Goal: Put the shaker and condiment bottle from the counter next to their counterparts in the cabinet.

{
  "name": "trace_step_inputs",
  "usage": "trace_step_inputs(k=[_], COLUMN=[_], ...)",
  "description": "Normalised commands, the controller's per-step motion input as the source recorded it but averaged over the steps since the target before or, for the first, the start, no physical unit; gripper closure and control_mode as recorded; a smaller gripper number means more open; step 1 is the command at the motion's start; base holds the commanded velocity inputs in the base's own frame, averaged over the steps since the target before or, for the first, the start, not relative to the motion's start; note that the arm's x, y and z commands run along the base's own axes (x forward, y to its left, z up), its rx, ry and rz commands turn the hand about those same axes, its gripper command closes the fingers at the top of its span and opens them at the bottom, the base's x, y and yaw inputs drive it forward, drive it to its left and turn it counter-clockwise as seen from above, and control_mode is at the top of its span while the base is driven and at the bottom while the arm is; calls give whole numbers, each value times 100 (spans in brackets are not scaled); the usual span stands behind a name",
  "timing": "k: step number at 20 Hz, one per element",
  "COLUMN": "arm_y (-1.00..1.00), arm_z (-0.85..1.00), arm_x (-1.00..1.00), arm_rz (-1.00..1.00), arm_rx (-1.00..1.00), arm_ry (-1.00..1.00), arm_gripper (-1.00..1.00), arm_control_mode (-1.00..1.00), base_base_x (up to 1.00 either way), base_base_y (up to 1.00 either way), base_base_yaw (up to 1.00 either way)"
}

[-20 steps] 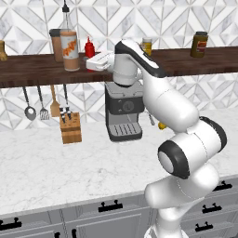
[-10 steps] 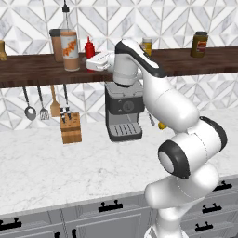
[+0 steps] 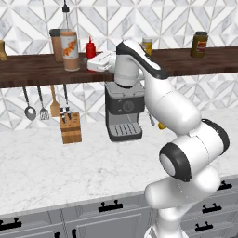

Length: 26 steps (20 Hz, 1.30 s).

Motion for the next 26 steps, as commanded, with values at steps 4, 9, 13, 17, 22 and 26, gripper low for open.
trace_step_inputs(k=[4,9,13,17,22,26], arm_y=[-7,-6,-2,0,-5,-21], arm_z=[0,0,0,0,0,0], arm_x=[-13,-11,-13,-13,-14,-10], arm_rz=[0,0,0,0,0,0], arm_rx=[0,0,0,0,0,0], arm_ry=[0,0,-1,-2,-4,-5], arm_gripper=[-100,-100,-100,-100,-100,-100], arm_control_mode=[-100,-100,-100,-100,-100,-100], base_base_x=[0,0,0,0,0,0], base_base_y=[0,0,0,0,0,0], base_base_yaw=[0,0,0,0,0,0])
